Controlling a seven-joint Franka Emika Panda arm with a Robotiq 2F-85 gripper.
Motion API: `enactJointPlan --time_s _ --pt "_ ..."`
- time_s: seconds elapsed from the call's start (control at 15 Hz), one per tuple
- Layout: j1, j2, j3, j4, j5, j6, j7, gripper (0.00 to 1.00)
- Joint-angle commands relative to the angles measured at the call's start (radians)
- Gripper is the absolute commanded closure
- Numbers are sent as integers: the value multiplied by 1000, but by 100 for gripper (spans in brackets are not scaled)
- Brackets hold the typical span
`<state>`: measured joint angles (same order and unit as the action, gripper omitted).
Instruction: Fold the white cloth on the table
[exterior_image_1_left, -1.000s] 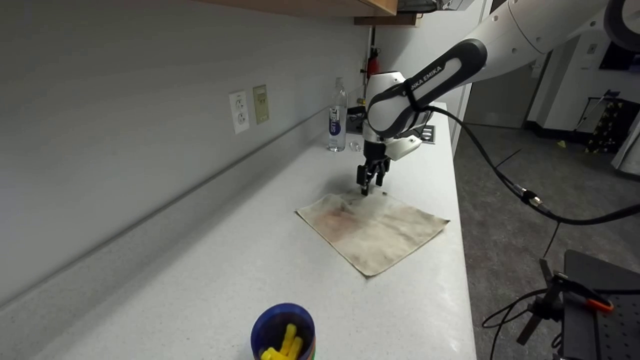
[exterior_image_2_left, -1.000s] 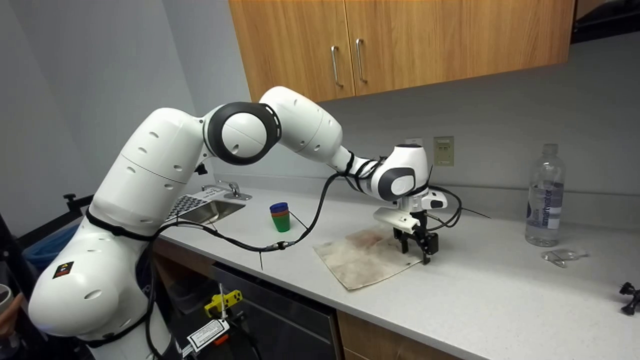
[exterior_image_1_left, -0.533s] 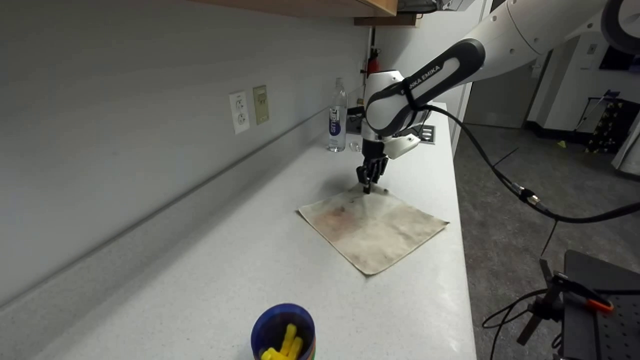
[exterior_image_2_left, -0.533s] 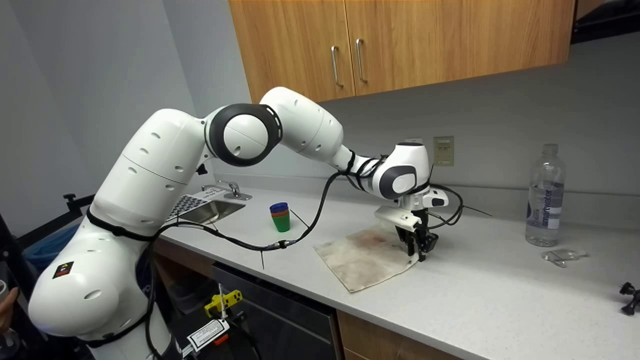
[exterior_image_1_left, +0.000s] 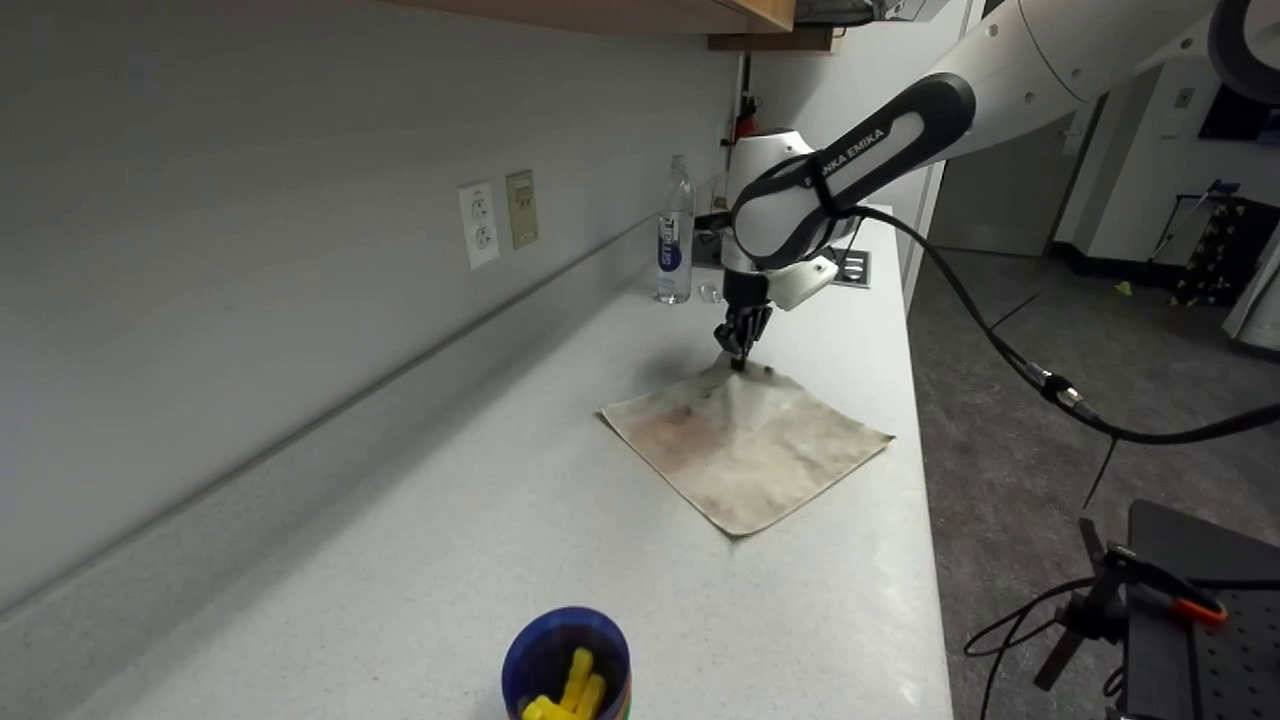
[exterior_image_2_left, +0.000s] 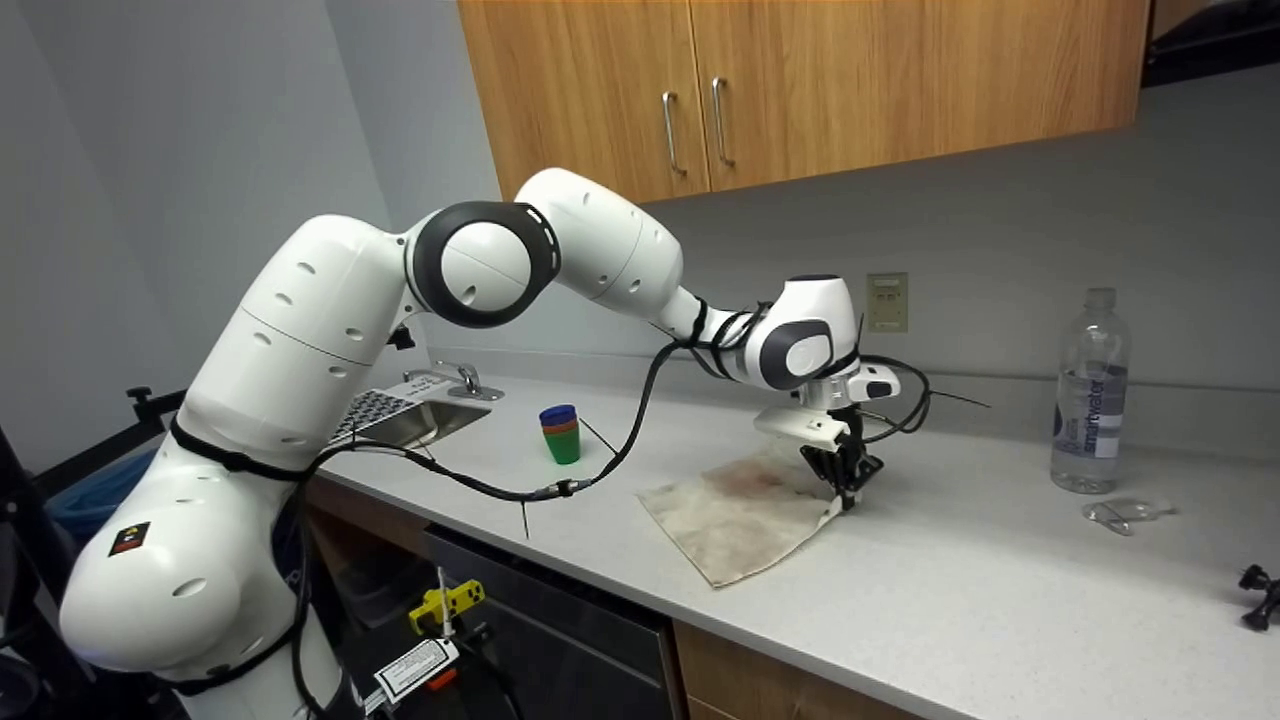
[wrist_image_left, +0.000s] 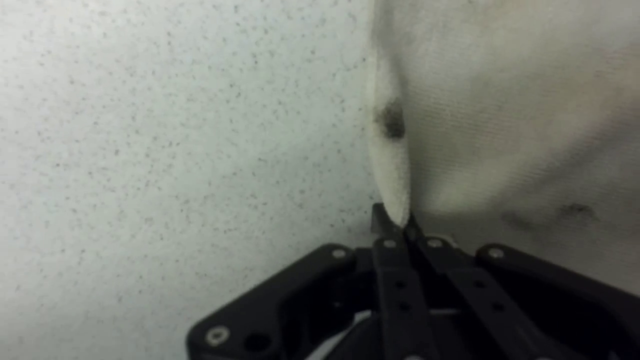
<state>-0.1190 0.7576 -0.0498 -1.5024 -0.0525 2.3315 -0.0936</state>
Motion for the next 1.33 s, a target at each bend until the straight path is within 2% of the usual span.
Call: enactJointPlan --time_s 0.0,0.2,0.6,1.27 --pt "42 -91 -32 -90 -69 22 7 99" --pt "60 -165 -18 -167 -110 -5 -21 99" --pt "81 -264 44 -289 -99 -19 -101 99" --pt "100 -274 134 -325 -80 -71 -204 99"
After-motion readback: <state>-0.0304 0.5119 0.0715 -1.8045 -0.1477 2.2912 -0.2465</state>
